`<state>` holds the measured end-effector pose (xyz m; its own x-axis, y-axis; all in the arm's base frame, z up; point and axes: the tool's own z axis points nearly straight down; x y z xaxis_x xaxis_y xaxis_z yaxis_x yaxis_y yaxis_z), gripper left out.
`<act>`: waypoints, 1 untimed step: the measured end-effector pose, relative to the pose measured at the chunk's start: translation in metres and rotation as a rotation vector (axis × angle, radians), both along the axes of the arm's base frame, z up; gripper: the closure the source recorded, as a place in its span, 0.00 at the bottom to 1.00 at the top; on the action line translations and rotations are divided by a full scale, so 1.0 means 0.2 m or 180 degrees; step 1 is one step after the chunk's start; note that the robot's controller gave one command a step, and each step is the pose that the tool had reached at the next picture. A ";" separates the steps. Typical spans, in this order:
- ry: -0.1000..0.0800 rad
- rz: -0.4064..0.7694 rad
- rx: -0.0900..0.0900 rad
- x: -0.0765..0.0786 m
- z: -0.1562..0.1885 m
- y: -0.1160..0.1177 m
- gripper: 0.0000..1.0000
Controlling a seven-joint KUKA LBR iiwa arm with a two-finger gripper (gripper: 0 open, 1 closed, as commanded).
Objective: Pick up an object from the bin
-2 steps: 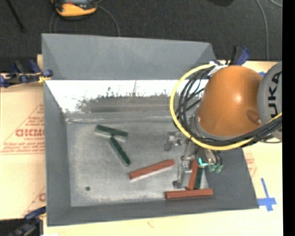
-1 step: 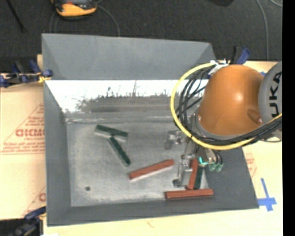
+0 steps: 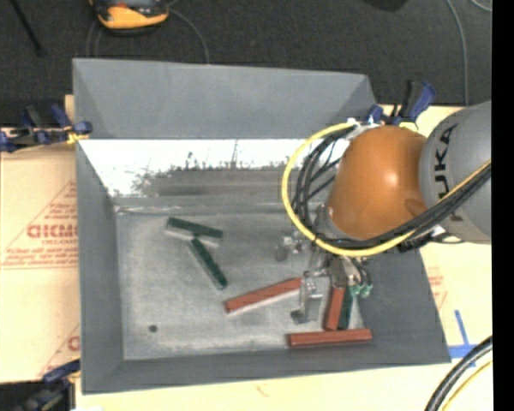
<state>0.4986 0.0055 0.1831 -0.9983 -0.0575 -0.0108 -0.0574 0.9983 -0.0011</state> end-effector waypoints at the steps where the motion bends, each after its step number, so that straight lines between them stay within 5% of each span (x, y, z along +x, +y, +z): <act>1: 0.0012 0.0693 -0.0006 0.01 -0.33 0.02 0.00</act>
Offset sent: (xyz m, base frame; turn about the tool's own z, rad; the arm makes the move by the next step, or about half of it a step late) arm 0.1021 0.0137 -0.1131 -0.5966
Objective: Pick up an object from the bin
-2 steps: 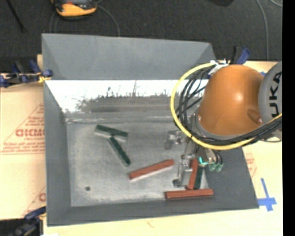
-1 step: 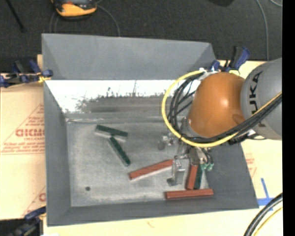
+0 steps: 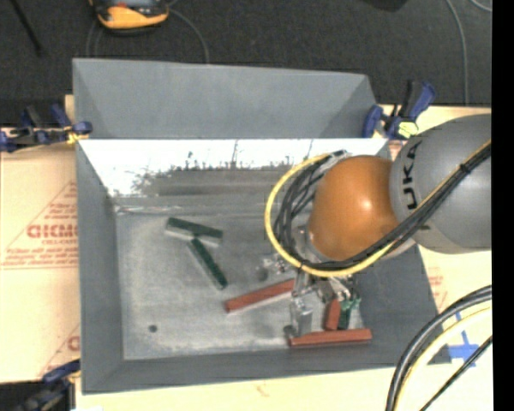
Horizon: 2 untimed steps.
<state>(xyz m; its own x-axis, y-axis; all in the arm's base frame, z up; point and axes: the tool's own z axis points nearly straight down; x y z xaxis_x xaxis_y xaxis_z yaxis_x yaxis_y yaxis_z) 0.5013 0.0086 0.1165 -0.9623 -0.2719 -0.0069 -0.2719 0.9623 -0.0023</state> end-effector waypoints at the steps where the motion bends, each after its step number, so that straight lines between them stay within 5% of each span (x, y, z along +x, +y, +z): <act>1: 0.0006 0.1191 0.0001 0.50 -0.23 0.05 1.00; 2: 0.0007 0.1184 0.0003 0.50 -0.23 0.05 0.00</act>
Offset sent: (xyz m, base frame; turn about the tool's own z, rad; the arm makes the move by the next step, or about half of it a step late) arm 0.0000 0.0000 0.0000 0.0000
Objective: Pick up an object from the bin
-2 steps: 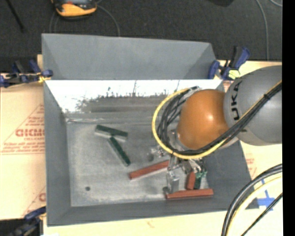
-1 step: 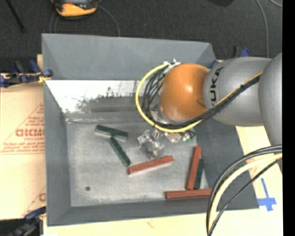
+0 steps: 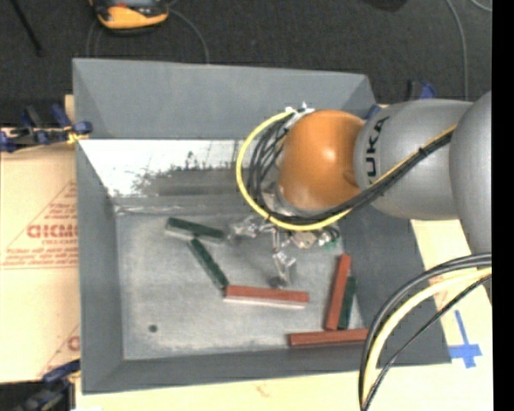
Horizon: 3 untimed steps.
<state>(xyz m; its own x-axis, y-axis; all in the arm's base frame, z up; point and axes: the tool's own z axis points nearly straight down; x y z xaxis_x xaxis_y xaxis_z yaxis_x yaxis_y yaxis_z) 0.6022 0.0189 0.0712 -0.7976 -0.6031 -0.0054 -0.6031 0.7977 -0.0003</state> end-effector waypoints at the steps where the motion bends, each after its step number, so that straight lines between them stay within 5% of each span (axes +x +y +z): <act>1: 0.0001 -0.0002 0.0000 0.00 0.00 0.00 0.00; 2: 0.0013 0.0065 -0.0004 -0.01 0.16 -0.16 0.00; 3: -0.0009 0.0038 -0.0014 -0.12 0.23 -0.20 0.00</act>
Offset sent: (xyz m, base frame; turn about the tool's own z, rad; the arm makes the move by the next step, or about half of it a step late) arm -0.0030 -0.0494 0.0490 -0.0242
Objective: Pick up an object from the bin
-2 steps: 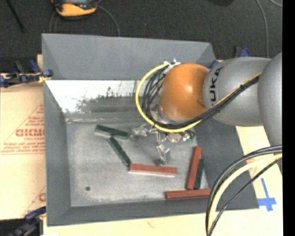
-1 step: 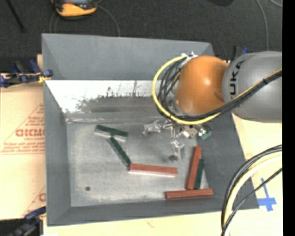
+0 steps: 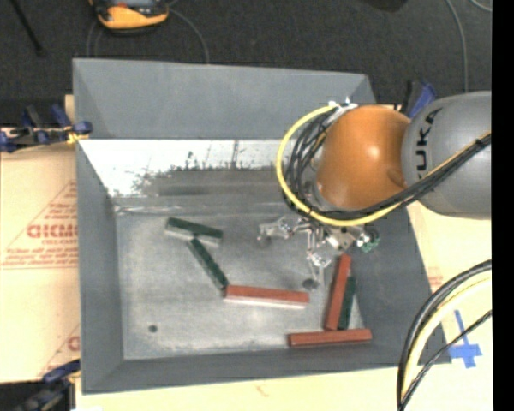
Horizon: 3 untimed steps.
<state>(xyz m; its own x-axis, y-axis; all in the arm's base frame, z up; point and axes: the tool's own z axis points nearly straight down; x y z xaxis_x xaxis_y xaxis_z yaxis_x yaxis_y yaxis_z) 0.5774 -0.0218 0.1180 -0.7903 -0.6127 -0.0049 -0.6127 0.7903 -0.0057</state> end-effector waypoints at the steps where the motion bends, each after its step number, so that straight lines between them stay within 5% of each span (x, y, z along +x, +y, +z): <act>1: 0.0013 0.0276 0.0011 -0.30 0.03 0.12 0.00; 2: -0.0013 -0.0131 0.0006 -0.28 -0.22 -0.34 1.00; 3: 0.0004 -0.0130 0.0010 -0.29 -0.23 -0.34 0.00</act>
Offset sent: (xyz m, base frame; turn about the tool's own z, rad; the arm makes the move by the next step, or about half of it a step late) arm -0.0598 -0.0677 -0.0480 0.0384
